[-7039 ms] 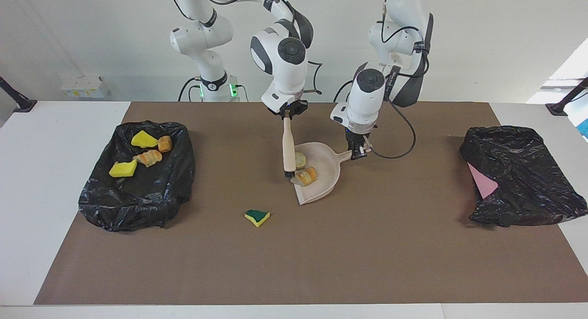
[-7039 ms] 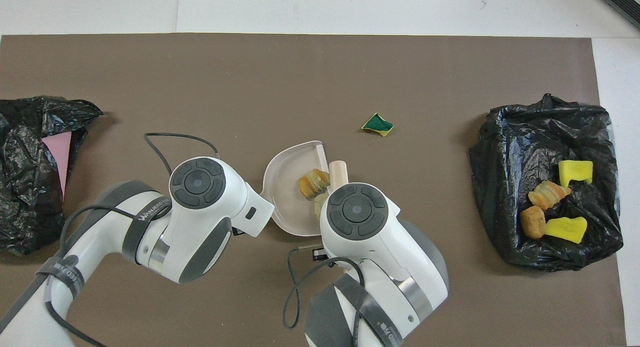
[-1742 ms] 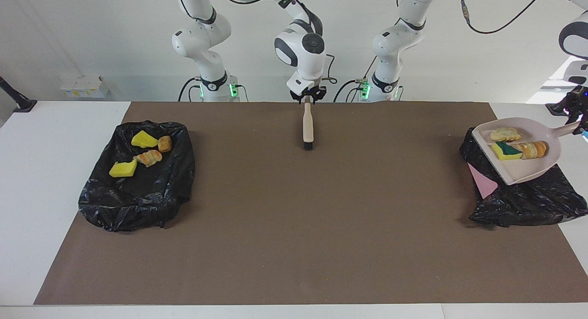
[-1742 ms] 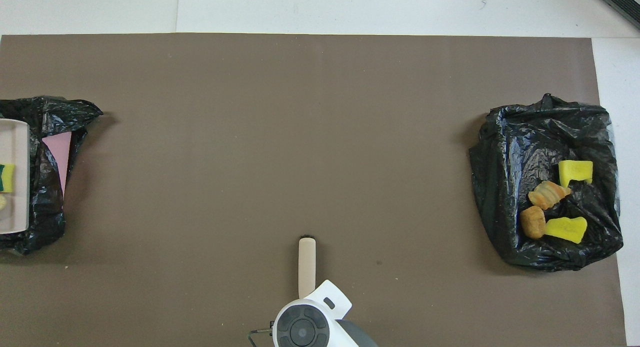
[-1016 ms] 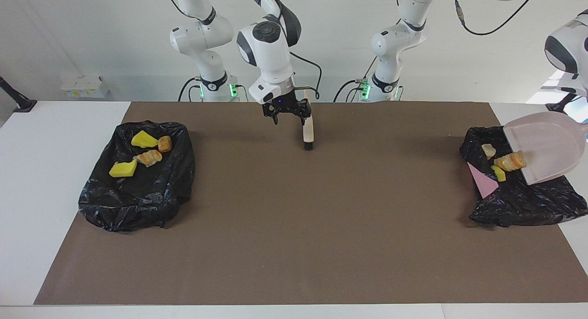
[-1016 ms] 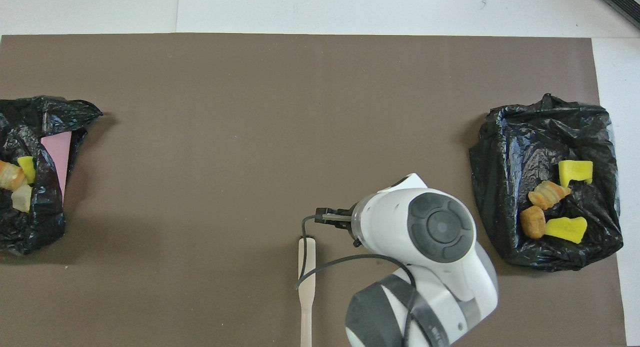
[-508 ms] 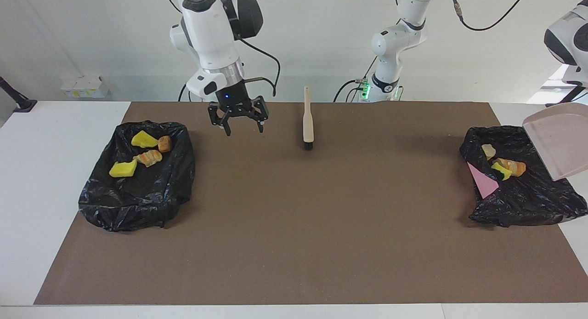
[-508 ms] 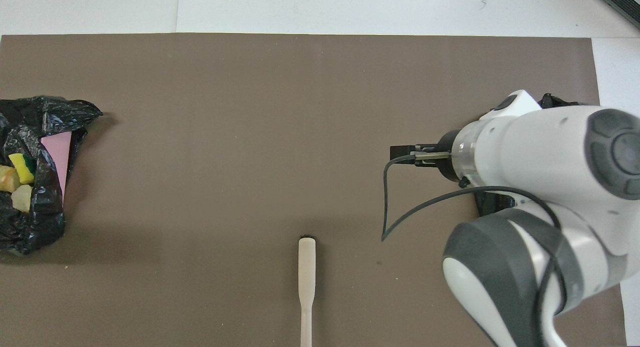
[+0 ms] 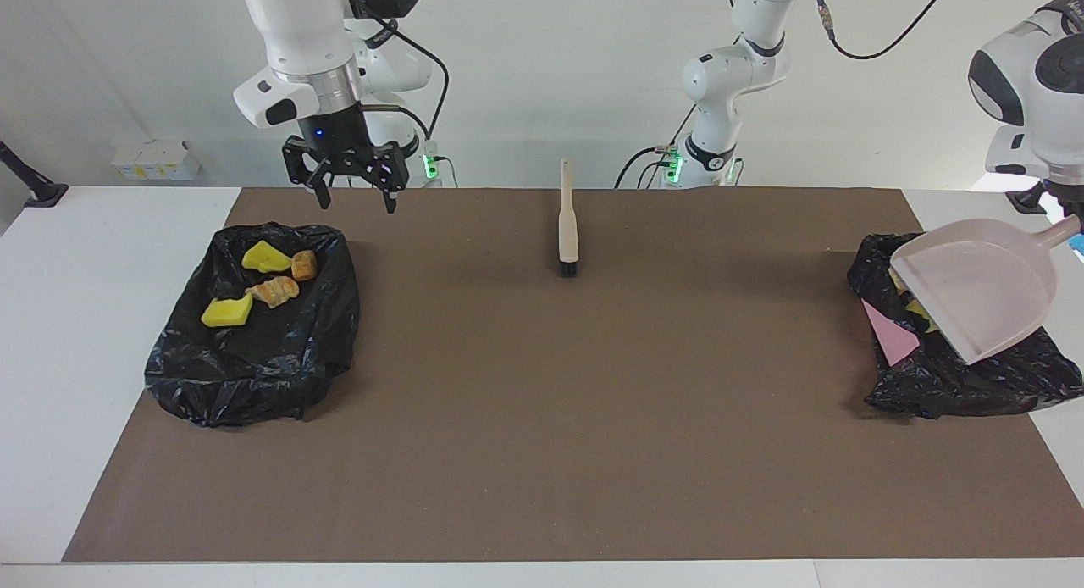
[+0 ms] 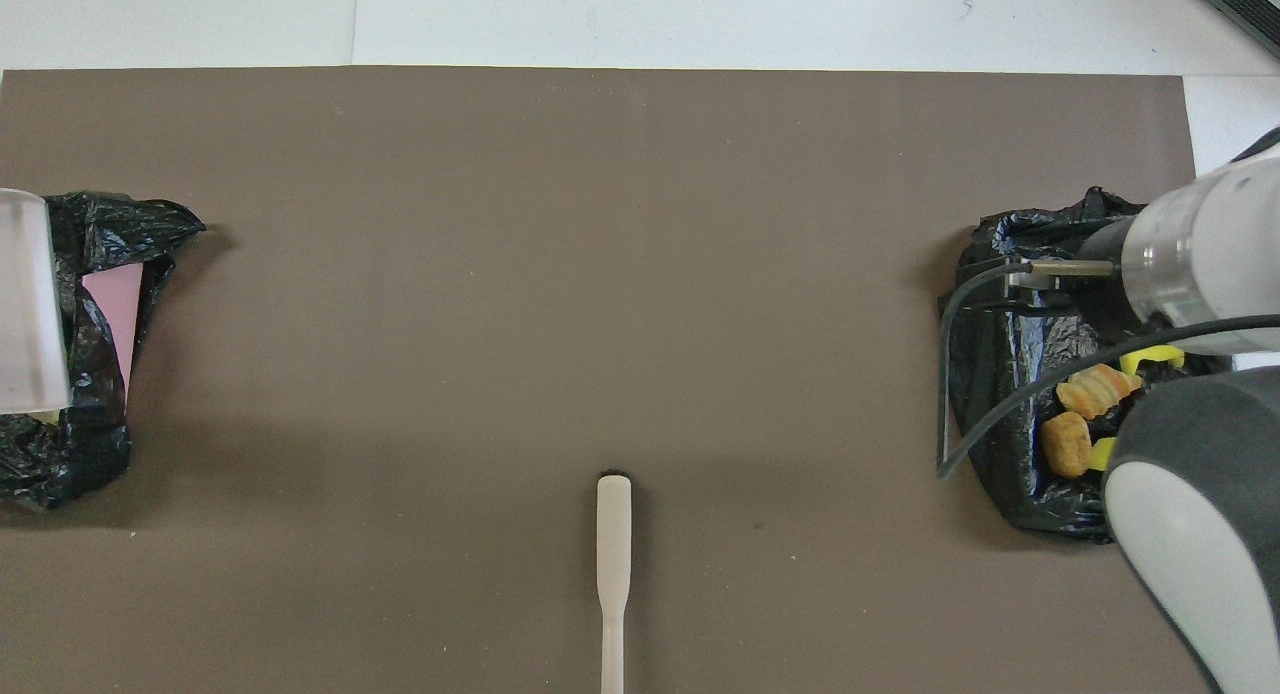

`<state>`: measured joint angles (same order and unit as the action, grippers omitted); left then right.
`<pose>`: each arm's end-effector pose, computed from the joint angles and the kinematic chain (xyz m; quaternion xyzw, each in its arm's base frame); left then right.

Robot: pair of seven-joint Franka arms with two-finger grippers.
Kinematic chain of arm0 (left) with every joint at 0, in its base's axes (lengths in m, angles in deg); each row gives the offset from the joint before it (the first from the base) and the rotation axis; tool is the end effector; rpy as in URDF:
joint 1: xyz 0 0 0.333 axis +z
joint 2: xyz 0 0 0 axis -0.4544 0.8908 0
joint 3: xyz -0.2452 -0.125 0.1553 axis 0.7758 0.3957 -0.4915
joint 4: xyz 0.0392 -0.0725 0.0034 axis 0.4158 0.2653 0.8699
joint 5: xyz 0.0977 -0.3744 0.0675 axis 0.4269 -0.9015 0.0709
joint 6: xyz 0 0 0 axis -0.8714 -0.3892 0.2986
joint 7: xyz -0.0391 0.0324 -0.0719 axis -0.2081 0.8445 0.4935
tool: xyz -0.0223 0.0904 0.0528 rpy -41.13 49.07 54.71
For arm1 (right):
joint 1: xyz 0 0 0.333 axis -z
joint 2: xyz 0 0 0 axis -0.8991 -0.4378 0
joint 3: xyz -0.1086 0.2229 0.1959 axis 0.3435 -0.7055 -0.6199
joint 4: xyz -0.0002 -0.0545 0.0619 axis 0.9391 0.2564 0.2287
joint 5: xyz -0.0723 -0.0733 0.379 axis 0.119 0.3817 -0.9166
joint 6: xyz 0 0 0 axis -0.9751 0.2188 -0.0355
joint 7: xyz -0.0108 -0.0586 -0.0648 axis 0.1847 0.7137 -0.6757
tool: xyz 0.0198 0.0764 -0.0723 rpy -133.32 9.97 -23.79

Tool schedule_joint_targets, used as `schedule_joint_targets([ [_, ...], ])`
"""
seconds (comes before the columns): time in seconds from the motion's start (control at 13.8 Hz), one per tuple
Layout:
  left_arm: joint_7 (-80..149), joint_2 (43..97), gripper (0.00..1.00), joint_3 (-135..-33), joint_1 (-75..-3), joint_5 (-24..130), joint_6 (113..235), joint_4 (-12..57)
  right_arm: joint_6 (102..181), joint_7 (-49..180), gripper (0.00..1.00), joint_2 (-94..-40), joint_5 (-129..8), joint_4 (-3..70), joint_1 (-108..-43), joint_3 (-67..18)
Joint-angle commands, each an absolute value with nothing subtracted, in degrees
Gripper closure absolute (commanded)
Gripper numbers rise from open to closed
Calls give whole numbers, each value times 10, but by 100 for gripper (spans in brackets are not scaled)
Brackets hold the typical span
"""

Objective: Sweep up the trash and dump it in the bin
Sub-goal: 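Place the dustpan on the table center with the left gripper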

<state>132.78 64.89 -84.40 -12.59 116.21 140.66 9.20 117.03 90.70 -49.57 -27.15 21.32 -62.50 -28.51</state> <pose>0.5766 0.1694 0.5739 -0.7254 0.6097 0.2034 0.2463 0.5408 0.0930 0.6374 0.9973 -0.0606 0.0375 0.0186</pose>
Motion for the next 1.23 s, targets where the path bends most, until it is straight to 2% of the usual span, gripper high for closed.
schedule_joint_targets([
  [0.0, 1257, 642, 100, -851, -138, 1070, 1376, 95, 1112, 903, 0, -542, -231, 140, -617, -294],
  [0.22, 1186, 629, 100, -851, -139, 962, 1366, 118, 1103, 908, 0, -555, -236, 118, -616, -294],
  [0.44, 1055, 614, 100, -850, -179, 904, 1353, 144, 1104, 942, 0, -550, -243, 123, -618, -295],
  [0.73, 825, 606, 100, -850, -280, 849, 1348, 156, 1098, 947, 0, -515, -252, 176, -618, -294],
  [1.16, 501, 620, 100, -850, -430, 790, 1397, 165, 1100, 938, 0, -518, -269, 166, -614, -293],
])
